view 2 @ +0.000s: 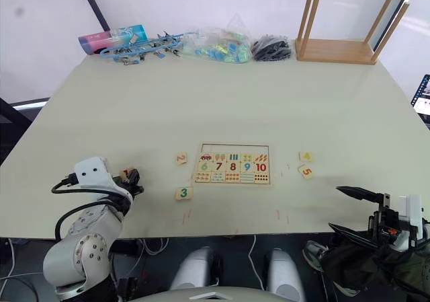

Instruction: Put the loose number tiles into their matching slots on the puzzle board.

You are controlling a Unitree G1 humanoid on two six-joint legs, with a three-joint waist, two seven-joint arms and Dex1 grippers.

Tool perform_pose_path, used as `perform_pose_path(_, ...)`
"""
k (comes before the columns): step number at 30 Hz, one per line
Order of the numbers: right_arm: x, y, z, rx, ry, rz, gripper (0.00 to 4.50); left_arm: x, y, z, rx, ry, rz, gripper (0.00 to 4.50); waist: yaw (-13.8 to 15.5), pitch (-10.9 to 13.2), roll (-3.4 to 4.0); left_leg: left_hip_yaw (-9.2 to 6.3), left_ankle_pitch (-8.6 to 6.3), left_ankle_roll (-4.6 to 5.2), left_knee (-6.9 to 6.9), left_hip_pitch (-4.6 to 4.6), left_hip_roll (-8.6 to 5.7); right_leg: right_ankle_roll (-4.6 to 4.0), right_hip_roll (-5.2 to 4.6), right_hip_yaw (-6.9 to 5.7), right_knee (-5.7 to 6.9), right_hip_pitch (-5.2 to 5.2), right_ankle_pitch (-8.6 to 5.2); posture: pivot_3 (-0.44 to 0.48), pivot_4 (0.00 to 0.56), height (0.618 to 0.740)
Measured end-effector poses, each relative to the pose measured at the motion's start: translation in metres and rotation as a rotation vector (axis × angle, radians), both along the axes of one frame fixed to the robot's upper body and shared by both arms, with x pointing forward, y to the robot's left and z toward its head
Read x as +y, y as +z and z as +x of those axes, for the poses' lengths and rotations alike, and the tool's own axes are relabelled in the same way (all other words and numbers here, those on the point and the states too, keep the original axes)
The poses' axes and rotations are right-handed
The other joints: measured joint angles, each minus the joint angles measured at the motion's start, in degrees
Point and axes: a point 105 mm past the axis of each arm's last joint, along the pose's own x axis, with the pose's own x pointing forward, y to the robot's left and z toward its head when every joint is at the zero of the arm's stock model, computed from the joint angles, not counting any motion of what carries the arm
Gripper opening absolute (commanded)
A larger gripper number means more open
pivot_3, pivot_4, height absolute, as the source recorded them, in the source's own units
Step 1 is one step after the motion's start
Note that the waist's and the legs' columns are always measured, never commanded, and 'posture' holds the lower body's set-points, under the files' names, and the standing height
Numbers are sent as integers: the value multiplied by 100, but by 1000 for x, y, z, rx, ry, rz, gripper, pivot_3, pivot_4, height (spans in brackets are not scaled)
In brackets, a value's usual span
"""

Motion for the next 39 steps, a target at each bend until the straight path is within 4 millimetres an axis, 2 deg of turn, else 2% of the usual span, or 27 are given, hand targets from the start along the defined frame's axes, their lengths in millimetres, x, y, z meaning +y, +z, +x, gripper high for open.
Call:
perform_pose_path(3,0,1,1,-6,4,-1,4500,-4,3,1,-2,-10,-22,3882,-2,1,-3,-2,0,0,0,-2,-1,0,1,0,-1,0,0,0,150,738)
perform_pose_path(4,0,1,1,-5,4,-1,4500,-6,4,1,-1,-17,-25,4465,-3,2,-3,-3,0,0,-1,-2,-1,0,2,0,-1,0,0,0,150,738)
perform_pose_path(10,0,0,1,-5,4,0,4500,-9,8,-1,11,-59,-32,4465,-3,8,-13,-7,0,0,0,-2,-1,0,4,0,-1,-1,0,0,150,738)
perform_pose_path(17,2,-1,1,-7,2,11,4500,9,32,-7,-47,-294,133,4465,-3,19,-25,-8,-1,-3,-2,-5,6,-2,1,-3,-5,-3,-1,0,150,738)
perform_pose_path(19,3,-1,1,-12,2,17,4500,8,36,-5,-91,-363,153,4465,8,19,-25,-9,-1,-2,-2,-5,10,-2,-8,-5,-5,-3,0,0,150,738)
perform_pose_path(23,5,-1,1,-15,-11,28,4500,16,38,-1,-155,-567,213,4465,4,21,-21,-10,-16,-28,-4,-7,15,-2,-10,-9,-5,-8,-1,0,150,738)
perform_pose_path(27,10,1,0,-29,-6,31,4500,38,33,2,-174,-782,254,4465,0,31,-5,-7,-18,-30,-10,-15,17,-1,-16,-12,-11,-17,-1,0,150,738)
perform_pose_path(29,10,1,0,-29,-7,31,4500,40,33,1,-178,-791,257,4465,0,32,-4,-7,-18,-30,-12,-18,18,-1,-19,-12,-15,-17,-1,0,150,738)
perform_pose_path(30,10,0,0,-26,-12,34,4500,38,31,3,-188,-888,246,4465,17,32,-6,-7,-18,-29,-13,-20,15,-1,-23,-19,-17,-18,-1,0,150,738)
perform_pose_path(32,12,2,2,-36,-10,39,4500,40,30,4,-176,-960,246,4465,16,33,-8,-8,-18,-29,-14,-25,18,-1,-21,-24,-19,-24,-1,0,150,738)
perform_pose_path(33,14,3,2,-45,-8,39,4500,47,32,3,-160,-1177,248,4465,8,35,-4,-9,-19,-29,-17,-28,20,-1,-24,-32,-22,-24,-1,0,150,738)
perform_pose_path(34,15,5,3,-53,-9,41,4500,49,34,2,-155,-1259,256,4465,-2,36,-3,-6,-19,-29,-19,-32,22,-1,-25,-33,-27,-27,-1,0,150,738)
perform_pose_path(38,17,5,3,-56,-14,46,4500,52,34,4,-149,-1405,263,4465,-2,37,1,-3,-17,-23,-25,-37,20,-1,-27,-39,-36,-28,0,0,150,738)
perform_pose_path(39,18,6,4,-60,-14,46,4500,60,33,5,-112,-1475,278,4465,-4,35,-1,-5,-6,-4,-25,-46,19,-1,-20,-46,-40,-32,0,0,150,738)
